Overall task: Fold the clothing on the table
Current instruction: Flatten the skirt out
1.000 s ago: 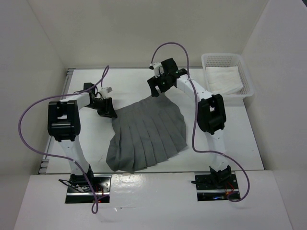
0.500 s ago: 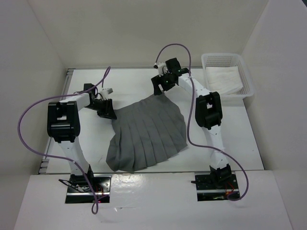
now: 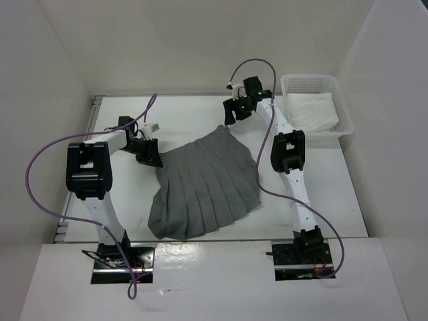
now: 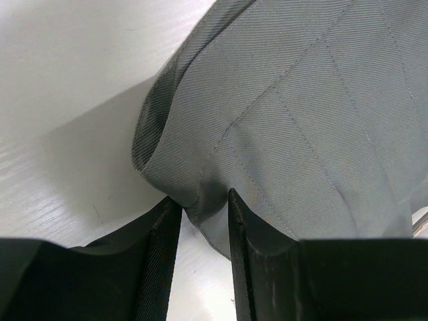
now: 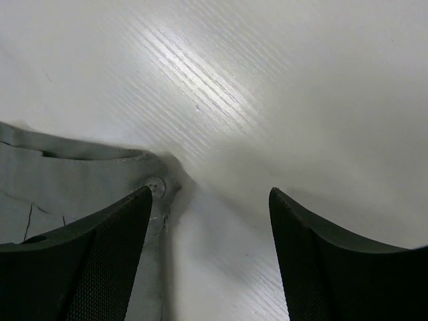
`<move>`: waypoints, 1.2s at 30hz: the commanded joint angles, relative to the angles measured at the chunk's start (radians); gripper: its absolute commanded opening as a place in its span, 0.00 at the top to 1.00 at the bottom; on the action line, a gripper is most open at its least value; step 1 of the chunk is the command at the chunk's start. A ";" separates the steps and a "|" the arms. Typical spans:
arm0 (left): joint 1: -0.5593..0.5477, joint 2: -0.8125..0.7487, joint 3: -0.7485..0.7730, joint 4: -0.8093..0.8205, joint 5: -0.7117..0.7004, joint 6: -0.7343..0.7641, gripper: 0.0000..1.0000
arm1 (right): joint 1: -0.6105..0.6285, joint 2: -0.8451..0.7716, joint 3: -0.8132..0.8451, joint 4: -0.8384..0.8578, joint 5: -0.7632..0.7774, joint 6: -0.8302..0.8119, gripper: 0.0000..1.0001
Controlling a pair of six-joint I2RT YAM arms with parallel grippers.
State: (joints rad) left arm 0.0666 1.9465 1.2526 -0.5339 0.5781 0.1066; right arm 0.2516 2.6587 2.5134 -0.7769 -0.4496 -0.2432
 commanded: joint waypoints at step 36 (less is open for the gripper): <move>-0.025 -0.040 0.043 -0.064 -0.014 0.068 0.88 | 0.109 -0.083 -0.094 -0.097 -0.069 -0.079 1.00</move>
State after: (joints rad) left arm 0.0509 1.9339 1.2442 -0.5674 0.5526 0.1421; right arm 0.3351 2.6591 2.4496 -0.8440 -0.5507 -0.3069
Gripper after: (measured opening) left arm 0.143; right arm 0.093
